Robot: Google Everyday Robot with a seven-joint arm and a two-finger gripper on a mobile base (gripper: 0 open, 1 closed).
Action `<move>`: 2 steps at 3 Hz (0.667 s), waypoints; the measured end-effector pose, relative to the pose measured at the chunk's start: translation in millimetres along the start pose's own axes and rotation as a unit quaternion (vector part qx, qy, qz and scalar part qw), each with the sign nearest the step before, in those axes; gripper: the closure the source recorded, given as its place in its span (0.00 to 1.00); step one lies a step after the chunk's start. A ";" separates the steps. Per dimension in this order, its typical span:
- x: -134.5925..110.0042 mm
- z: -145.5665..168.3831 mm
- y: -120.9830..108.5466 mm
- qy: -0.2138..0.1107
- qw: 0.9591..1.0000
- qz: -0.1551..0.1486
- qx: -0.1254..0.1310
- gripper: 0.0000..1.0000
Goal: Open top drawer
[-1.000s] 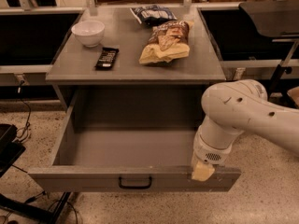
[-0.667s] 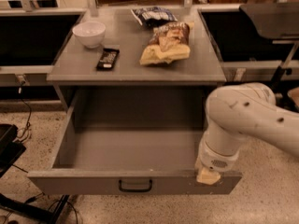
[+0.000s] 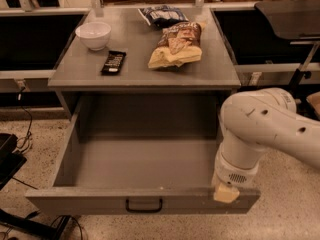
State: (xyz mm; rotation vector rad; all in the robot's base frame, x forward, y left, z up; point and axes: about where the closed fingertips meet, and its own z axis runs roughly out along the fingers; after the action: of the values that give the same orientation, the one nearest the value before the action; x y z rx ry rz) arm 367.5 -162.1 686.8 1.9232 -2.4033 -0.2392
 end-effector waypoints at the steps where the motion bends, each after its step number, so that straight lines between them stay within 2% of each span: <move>1: 9.7 -1.7 12.1 0.004 1.000 0.007 -0.012 0.82; 2: 9.7 -1.7 12.1 0.004 1.000 0.007 -0.012 0.59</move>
Offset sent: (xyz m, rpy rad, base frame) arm -0.0142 -0.0071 0.0030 -0.0039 0.0260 -0.0108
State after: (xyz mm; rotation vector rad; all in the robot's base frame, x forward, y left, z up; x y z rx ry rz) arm 353.9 -169.1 689.8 1.8940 -2.3967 -0.2583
